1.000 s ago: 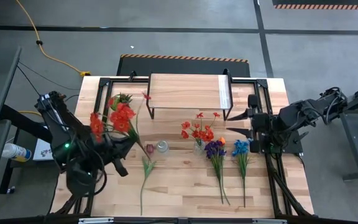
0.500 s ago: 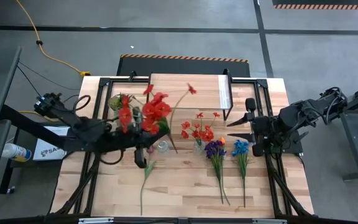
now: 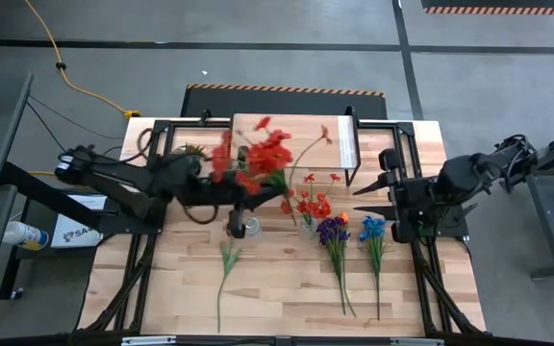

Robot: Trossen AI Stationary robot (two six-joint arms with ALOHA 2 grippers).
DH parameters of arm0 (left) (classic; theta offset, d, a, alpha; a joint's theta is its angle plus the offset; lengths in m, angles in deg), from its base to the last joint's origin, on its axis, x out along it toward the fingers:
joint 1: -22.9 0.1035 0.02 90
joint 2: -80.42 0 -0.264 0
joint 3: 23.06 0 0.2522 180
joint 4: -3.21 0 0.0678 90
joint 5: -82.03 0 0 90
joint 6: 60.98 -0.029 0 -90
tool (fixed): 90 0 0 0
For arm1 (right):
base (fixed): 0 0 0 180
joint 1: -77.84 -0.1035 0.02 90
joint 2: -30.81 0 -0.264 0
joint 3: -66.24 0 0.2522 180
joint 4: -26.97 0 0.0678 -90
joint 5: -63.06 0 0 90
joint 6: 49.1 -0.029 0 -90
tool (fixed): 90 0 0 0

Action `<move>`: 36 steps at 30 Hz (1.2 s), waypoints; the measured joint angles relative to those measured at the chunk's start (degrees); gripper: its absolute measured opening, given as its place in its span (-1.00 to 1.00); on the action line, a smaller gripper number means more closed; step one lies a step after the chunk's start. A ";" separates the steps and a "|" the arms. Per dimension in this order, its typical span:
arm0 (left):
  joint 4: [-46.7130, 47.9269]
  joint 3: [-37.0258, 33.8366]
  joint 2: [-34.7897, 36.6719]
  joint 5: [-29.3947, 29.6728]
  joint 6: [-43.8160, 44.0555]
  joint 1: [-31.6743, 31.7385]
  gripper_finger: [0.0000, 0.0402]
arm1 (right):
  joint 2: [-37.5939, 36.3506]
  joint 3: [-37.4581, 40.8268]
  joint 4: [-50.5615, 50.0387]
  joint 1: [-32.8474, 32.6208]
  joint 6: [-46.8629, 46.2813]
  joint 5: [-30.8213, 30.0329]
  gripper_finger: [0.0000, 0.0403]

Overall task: Pick and place flowers into a vace then onto a shelf
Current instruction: Put the orange flowers into the right transparent vase

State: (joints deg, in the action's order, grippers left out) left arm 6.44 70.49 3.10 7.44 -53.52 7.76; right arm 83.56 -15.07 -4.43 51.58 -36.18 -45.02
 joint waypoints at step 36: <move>-7.80 0.02 -4.77 -14.89 -0.30 7.28 -0.79 | 12.78 0.00 18.30 17.76 -12.45 24.51 0.10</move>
State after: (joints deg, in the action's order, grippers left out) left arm -1.36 70.51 -1.67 -7.46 -53.82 15.04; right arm 96.34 -15.07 13.87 69.34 -48.64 -20.52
